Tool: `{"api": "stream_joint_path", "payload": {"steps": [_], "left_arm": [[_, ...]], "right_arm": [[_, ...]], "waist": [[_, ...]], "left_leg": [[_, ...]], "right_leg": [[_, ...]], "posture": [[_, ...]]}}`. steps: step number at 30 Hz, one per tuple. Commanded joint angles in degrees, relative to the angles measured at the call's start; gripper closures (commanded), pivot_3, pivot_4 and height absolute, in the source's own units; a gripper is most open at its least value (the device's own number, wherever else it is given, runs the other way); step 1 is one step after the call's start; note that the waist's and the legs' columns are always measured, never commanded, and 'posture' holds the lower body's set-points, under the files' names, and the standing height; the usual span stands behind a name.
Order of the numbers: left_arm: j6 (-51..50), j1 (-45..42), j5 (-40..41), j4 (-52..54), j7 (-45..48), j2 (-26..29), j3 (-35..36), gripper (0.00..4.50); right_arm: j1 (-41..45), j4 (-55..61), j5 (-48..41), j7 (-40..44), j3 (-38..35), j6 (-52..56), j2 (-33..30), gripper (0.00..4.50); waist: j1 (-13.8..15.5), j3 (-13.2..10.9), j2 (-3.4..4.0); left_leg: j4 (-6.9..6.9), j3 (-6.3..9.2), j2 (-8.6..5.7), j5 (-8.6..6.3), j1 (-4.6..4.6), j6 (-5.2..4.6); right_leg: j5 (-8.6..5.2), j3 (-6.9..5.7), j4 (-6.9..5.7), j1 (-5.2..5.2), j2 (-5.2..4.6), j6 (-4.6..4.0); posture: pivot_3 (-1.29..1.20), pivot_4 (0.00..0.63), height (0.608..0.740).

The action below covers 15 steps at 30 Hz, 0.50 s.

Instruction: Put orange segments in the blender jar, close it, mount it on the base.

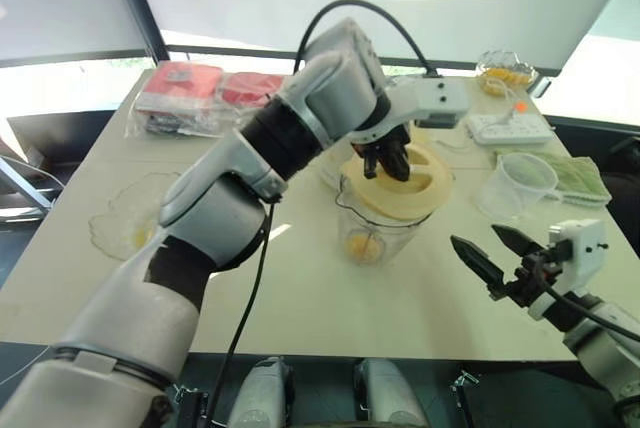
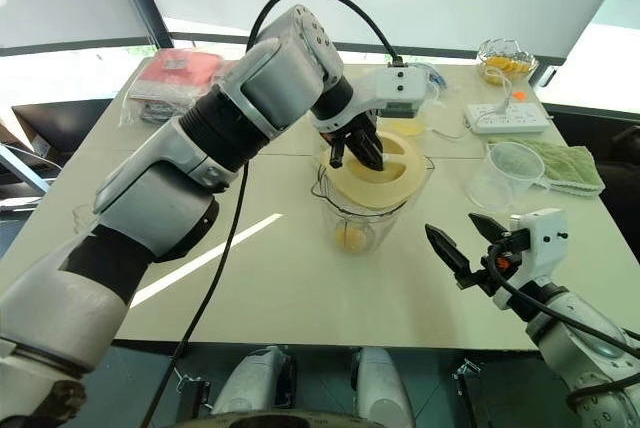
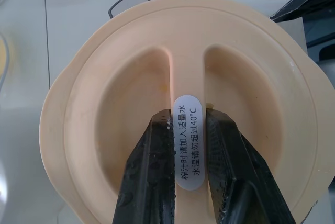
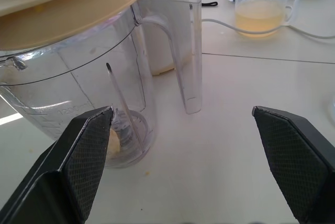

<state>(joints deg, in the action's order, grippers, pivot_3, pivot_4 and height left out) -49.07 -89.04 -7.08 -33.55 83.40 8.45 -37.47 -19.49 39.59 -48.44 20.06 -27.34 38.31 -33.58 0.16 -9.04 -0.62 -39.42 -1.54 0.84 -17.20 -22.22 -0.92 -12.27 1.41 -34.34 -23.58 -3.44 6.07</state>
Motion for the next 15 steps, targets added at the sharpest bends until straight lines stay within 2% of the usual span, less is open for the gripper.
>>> {"api": "stream_joint_path", "payload": {"steps": [1, 5, 15], "left_arm": [[-0.32, 1.71, -2.89, -0.69, 0.41, 2.76, -3.89, 4.24], [-2.12, 1.45, -1.99, 3.15, 2.11, 4.30, -3.56, 4.24], [-9.13, 1.86, 0.76, 13.32, 3.98, 8.62, -4.53, 4.24]], "right_arm": [[0.40, 0.32, 0.20, 0.40, -0.51, -0.98, 0.18, 0.00], [0.60, 0.14, 0.29, 0.43, -0.50, -0.86, 0.10, 0.00], [1.35, -0.54, 0.58, 0.61, -0.12, -0.72, 0.13, 0.00]], "waist": [[-0.29, 0.00, -0.01], [-1.13, -0.01, 0.01], [-0.75, 0.00, 0.03]], "left_leg": [[0.00, 0.00, 0.01, 0.00, 0.00, 0.00], [0.03, -0.02, 0.02, 0.00, -0.07, 0.00], [0.21, -0.05, -0.01, 0.00, -0.47, 0.00]], "right_leg": [[0.00, 0.00, 0.00, -0.01, 0.00, 0.00], [0.03, 0.02, -0.03, -0.13, 0.00, -0.05], [-0.01, 0.07, -0.12, -0.64, 0.05, -0.11]], "posture": [[0.00, 0.150, 0.740], [0.00, 0.150, 0.740], [0.00, 0.150, 0.740]]}}
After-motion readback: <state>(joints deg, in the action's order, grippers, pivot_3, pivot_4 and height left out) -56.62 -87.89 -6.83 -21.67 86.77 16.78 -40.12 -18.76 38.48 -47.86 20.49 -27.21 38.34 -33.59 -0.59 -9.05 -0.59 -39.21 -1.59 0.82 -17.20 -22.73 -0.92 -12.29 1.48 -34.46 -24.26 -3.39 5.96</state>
